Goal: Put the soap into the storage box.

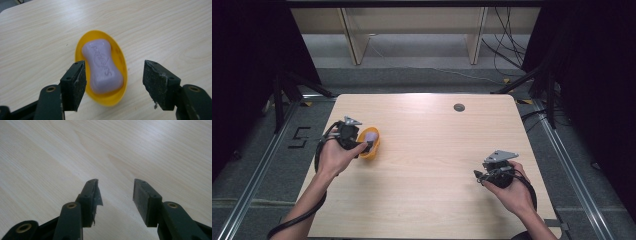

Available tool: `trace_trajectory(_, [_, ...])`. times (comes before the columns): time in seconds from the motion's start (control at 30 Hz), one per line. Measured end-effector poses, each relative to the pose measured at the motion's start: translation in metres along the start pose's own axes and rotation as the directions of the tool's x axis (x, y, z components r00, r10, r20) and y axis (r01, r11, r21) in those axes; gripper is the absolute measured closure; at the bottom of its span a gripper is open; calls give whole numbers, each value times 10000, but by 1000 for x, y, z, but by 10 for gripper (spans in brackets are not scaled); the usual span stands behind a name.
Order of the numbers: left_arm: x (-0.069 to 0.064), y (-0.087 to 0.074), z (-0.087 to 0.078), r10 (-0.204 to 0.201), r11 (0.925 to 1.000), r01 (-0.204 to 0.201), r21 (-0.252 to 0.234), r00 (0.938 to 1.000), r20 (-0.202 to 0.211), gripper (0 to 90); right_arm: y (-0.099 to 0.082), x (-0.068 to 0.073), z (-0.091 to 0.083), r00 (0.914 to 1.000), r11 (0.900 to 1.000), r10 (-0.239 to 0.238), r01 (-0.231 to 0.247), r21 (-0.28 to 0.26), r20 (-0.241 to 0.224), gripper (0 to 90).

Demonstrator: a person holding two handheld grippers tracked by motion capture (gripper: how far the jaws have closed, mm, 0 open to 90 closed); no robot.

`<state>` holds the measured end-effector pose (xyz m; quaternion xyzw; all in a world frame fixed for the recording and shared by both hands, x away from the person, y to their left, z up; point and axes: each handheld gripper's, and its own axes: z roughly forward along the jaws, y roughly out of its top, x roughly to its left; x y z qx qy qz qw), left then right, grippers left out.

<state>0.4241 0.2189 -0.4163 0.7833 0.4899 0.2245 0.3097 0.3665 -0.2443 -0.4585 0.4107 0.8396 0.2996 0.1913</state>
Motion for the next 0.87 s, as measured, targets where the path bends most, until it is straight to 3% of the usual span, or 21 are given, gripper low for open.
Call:
trace_trajectory(0.1, [6, -25, -13, 156, 9994, -161, -315, 9998, -156, 343, 0, 1, -1, 9998, 9998, 189, -188, 64, -72, 548])
trace_trajectory(0.27, [10, -76, -24, -121, 9952, 111, -969, 9999, -97, 336, 0, 0, 0, 10000, 10000, 17, -17, 15, -4, 548])
trace_trajectory(0.33, [6, -97, -23, -624, 9869, 588, -1500, 9979, -196, 306, 1, 1, -1, 9998, 9998, 190, -190, 33, 30, 548])
trace_trajectory(0.37, [5, -105, -23, -633, 9866, 606, -1515, 9979, -127, 304, 1, 1, -1, 9998, 9998, 185, -185, 34, 36, 548])
trace_trajectory(0.4, [4, -113, -24, -702, 9849, 703, -1580, 9975, 68, 304, 1, 1, -1, 9998, 9998, 195, -195, 29, 24, 548])
trace_trajectory(0.43, [2, -122, -25, -1184, 9761, 1243, -1780, 9920, 438, 305, 1, 2, -1, 9998, 9998, 185, -185, 30, -2, 548])
trace_trajectory(0.6, [-3, -128, -22, -1405, 9676, 1497, -2034, 9883, 590, 304, 1, 1, 0, 9999, 9999, -155, 154, -44, -28, 548])
trace_trajectory(0.67, [-3, -128, -22, -1365, 9724, 1441, -1837, 9892, 537, 305, 1, 1, 0, 9998, 9998, -197, 197, -39, -33, 547])
trace_trajectory(0.7, [-3, -128, -20, -1387, 9681, 1493, -2013, 9881, 659, 308, 1, 1, 0, 9998, 9998, -206, 206, -40, -38, 547])
trace_trajectory(0.77, [-3, -128, -19, -1350, 9735, 1428, -1788, 9893, 551, 316, 1, 1, 1, 9998, 9998, -210, 210, -42, -48, 547])
trace_trajectory(0.87, [-1, -130, -16, -1502, 9733, 1584, -1664, 9868, 607, 330, 1, 1, 1, 9998, 9998, -174, 174, -23, -57, 547])
